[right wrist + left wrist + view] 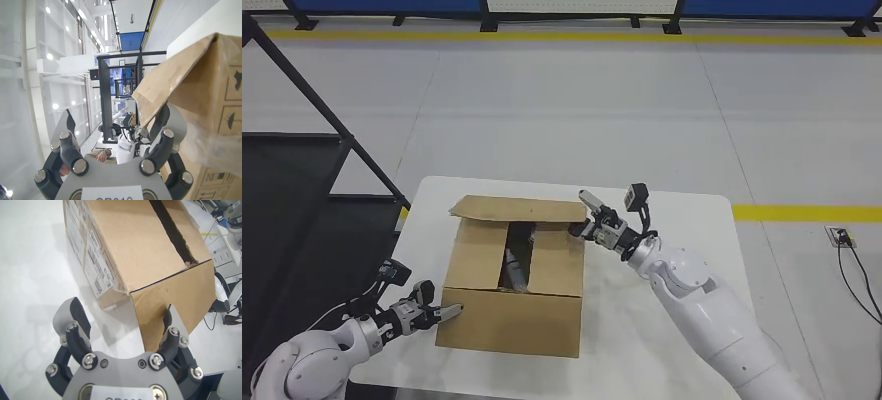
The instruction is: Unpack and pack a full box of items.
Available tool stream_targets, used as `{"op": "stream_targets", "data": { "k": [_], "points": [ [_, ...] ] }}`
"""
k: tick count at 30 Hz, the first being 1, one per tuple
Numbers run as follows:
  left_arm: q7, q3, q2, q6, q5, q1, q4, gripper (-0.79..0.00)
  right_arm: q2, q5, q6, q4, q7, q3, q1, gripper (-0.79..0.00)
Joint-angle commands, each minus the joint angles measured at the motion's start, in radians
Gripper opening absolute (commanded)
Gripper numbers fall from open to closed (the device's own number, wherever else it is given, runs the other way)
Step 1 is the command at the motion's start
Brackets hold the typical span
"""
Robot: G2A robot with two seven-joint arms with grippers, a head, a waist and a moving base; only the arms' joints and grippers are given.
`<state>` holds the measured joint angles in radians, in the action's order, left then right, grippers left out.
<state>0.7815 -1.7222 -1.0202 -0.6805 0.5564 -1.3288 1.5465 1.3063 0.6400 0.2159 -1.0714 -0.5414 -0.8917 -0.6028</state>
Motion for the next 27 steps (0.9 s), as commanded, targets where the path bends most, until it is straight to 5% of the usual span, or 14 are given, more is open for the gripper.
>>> {"op": "stream_targets", "data": {
  "k": [1,15,27],
  "points": [
    [0.0,0.0,0.0,0.0,0.0,0.0,0.0,0.0,0.015,0.005,-0.006,0.038,0.025,0.012,0.043,0.0],
    [0.0,0.0,0.0,0.0,0.0,0.0,0.0,0.0,0.16,-0.166,0.068,0.389,0.294,0.178,0.297,0.0],
    [0.0,0.0,0.0,0.0,0.0,0.0,0.0,0.0,0.279,-0.321,0.144,0.635,0.416,0.274,0.37,0.0]
  ]
}}
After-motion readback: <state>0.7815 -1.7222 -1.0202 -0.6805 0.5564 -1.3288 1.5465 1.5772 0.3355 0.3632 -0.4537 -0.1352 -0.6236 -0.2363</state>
